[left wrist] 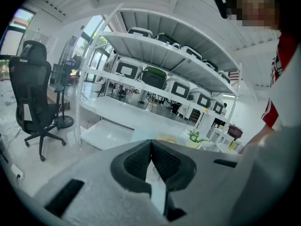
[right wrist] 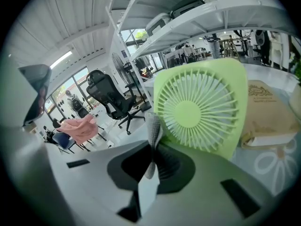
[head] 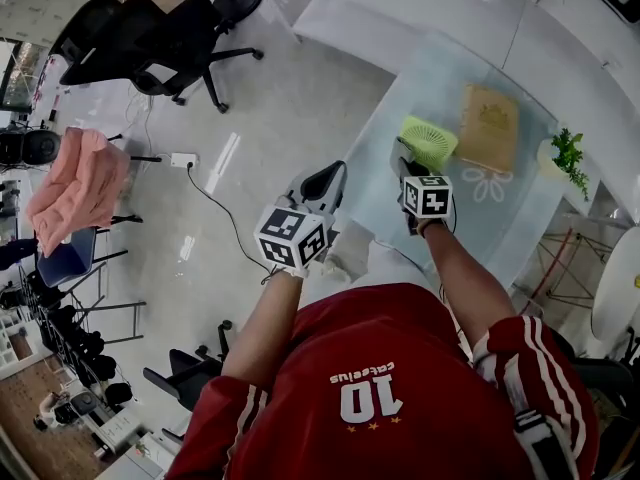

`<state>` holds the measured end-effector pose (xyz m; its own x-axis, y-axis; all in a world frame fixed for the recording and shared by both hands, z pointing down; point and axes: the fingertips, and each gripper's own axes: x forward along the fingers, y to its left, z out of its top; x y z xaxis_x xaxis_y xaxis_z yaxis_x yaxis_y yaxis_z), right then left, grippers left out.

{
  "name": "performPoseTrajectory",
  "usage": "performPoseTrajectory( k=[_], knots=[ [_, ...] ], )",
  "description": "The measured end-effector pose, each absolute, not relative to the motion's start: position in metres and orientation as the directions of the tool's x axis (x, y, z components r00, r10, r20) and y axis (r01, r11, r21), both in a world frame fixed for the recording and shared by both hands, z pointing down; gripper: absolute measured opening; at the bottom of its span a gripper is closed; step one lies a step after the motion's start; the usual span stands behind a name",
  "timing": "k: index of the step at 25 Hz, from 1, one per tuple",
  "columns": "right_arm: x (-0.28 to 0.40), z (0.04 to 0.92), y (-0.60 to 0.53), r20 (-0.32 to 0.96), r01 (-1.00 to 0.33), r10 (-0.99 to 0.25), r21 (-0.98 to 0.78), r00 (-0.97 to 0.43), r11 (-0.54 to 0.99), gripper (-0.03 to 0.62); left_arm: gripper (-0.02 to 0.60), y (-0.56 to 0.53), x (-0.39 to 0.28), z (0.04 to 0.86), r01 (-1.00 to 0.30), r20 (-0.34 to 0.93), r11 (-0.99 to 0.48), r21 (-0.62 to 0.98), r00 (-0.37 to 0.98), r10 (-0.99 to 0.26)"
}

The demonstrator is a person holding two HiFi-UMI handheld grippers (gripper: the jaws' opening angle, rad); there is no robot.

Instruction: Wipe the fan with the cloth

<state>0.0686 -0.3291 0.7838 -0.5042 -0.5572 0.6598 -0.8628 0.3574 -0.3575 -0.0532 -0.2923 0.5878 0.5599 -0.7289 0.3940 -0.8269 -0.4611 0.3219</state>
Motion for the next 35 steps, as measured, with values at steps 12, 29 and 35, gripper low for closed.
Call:
performPoseTrajectory(
  k=[12, 29, 35],
  knots=[
    [0.093, 0.786, -0.326, 0.675, -0.886, -0.574, -0.338, -0.464, 0.318, 0.018, 0.000, -0.305, -0.032, 0.587, -0.801, 0.380, -0.496, 0.334, 0.596, -0.707],
    [0.152, 0.784, -0.299, 0.694, -0.932, -0.627, -0.316, -0.354, 0.177, 0.018, 0.000, -0.307, 0.007, 0.583, -0.729, 0.352, -0.581, 0.362, 0.684, -0.639],
    [0.171, 0.776, -0.292, 0.694, -0.945, -0.651, -0.302, -0.307, 0.124, 0.018, 0.000, -0.305, 0.014, 0.582, -0.706, 0.342, -0.593, 0.387, 0.707, -0.619]
  ],
)
